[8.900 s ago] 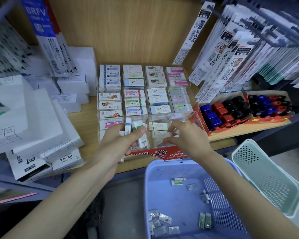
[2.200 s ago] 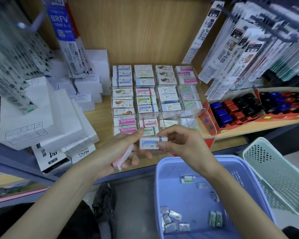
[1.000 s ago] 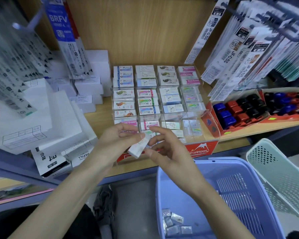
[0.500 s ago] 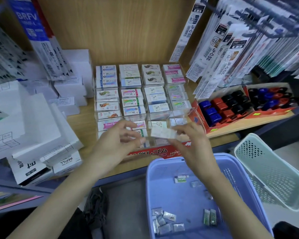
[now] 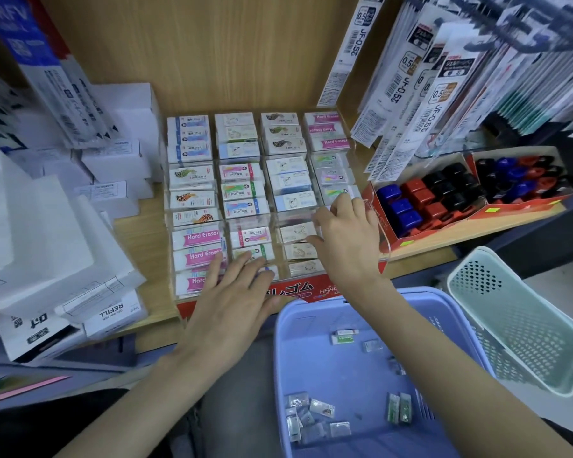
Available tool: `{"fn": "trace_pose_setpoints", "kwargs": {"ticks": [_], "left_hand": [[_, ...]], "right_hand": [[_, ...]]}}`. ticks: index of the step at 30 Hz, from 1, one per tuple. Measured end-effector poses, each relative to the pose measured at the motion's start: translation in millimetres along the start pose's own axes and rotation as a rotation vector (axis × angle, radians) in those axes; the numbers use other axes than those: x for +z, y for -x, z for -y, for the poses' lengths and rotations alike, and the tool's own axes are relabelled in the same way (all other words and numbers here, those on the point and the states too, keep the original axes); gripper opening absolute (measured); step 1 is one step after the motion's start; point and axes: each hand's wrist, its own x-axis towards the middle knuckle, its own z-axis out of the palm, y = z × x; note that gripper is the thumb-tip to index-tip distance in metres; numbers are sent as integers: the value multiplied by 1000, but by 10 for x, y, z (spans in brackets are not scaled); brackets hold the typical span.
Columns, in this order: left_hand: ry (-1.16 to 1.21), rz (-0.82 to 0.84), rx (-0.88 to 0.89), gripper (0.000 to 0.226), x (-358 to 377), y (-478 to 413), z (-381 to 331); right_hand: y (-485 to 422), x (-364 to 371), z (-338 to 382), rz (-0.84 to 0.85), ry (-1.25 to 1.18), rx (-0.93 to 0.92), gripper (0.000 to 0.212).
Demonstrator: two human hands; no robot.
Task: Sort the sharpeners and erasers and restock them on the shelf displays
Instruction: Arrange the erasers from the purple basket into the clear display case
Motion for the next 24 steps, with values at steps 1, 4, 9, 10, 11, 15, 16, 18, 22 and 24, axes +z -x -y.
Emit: {"fn": "trace_pose_setpoints", "kwargs": {"ticks": [1,4,9,10,11,15,16,18,22,24], "left_hand": [[7,-13,4,63,6,2,1],[16,-65,21,43,41,1,25],[13,-100,36,28,73,-10,35],[7,-79,30,34,63,-12,30],[2,-69,29,39,55,-11,26],[13,-29,14,43,14,-4,12],[13,-26,15,42,9,-9,12],[10,-46,30,35,28,-8,19],[37,44,-8,36,-35,-13,12],[111,119,-41,40,-87,-19,-3]], "right_hand": [[7,-22,-22,-11,-68,-27,25],[103,-125,-114,80,-290,-172,21],[280,-121,-149,197,-126,-376,51],[285,-107,-130,184,-69,-381,50],[283,-94,-111,154,-40,-381,48],[265,-34,-61,92,-32,-366,47],[261,-17,-49,103,-39,-360,48],[253,6,-9,125,-46,-349,49],[251,-12,10,234,-99,-336,57],[261,-98,-69,261,-219,-321,56]]}}
